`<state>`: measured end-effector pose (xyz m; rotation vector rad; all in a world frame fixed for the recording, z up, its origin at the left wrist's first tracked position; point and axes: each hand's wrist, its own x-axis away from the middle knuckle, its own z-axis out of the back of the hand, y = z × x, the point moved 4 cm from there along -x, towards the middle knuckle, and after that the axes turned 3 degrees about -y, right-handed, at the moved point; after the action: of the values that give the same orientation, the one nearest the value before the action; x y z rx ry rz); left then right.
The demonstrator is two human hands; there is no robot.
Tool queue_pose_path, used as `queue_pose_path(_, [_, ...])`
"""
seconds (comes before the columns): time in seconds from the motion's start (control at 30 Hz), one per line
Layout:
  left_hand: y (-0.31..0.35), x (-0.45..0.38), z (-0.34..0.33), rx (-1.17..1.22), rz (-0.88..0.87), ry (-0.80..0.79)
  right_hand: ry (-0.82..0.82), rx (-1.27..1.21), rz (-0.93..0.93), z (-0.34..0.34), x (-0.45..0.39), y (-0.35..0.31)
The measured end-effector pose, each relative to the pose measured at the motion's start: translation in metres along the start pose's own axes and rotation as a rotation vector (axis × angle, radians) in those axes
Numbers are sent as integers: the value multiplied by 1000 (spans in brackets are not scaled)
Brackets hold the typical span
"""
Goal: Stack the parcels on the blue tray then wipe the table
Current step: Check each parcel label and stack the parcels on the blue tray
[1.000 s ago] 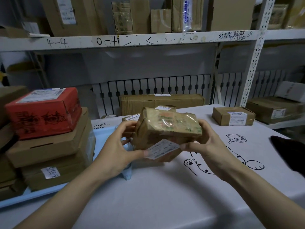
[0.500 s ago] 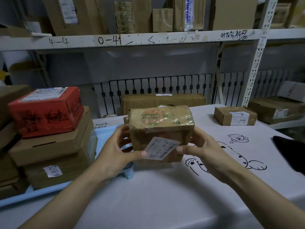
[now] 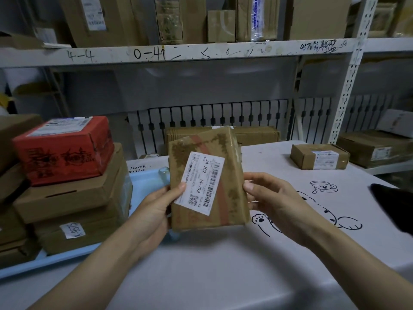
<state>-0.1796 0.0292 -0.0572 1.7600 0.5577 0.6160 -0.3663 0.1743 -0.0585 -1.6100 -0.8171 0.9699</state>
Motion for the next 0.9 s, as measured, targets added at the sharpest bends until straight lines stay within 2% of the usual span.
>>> queue_pose_path(0.3, [-2,1,-5,69,55,37,-38,-133,21,-13,0,-11])
queue_pose_path(0.57, [1,3,-4,43,39,47,43,-91,-17,-10,1,-11])
queue_pose_path(0.73, [10,6,-3,-106,-86,40,155,52,-41,3,-2,-7])
queue_pose_path(0.9, [28,10,1,-359,-375,101,292,80,-125,13,0,-2])
